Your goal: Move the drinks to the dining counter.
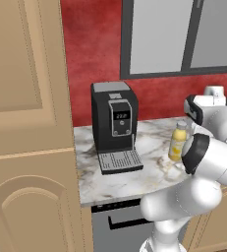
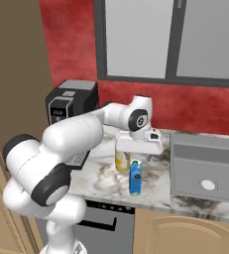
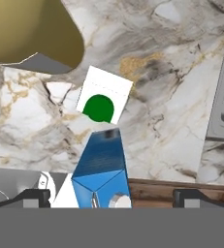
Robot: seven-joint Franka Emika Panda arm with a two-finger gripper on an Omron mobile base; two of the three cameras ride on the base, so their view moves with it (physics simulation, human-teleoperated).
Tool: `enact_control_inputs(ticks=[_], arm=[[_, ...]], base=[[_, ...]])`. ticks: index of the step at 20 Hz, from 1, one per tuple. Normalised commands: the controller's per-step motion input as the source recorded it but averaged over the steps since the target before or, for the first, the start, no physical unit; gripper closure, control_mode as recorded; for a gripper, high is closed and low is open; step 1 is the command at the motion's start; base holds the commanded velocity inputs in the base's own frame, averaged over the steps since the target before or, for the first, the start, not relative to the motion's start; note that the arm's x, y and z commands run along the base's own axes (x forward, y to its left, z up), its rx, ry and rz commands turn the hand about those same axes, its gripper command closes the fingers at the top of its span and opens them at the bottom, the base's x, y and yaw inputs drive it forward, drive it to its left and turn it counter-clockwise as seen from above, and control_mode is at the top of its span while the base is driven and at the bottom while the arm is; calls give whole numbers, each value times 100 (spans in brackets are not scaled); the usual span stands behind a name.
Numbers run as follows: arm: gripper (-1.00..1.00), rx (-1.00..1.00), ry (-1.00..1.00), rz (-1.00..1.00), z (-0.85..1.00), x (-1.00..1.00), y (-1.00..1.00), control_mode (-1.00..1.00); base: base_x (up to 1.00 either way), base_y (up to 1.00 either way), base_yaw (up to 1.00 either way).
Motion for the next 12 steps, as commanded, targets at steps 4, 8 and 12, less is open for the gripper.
enact_control_inputs(ticks=[4, 8, 12], arm=[[-100, 0, 0, 0, -12, 0, -6, -100], [-100, 0, 0, 0, -13, 0, -3, -100], [-100, 0, 1, 0, -13, 0, -1, -100]], base=[[0, 0, 0], [0, 0, 0], [0, 0, 0]])
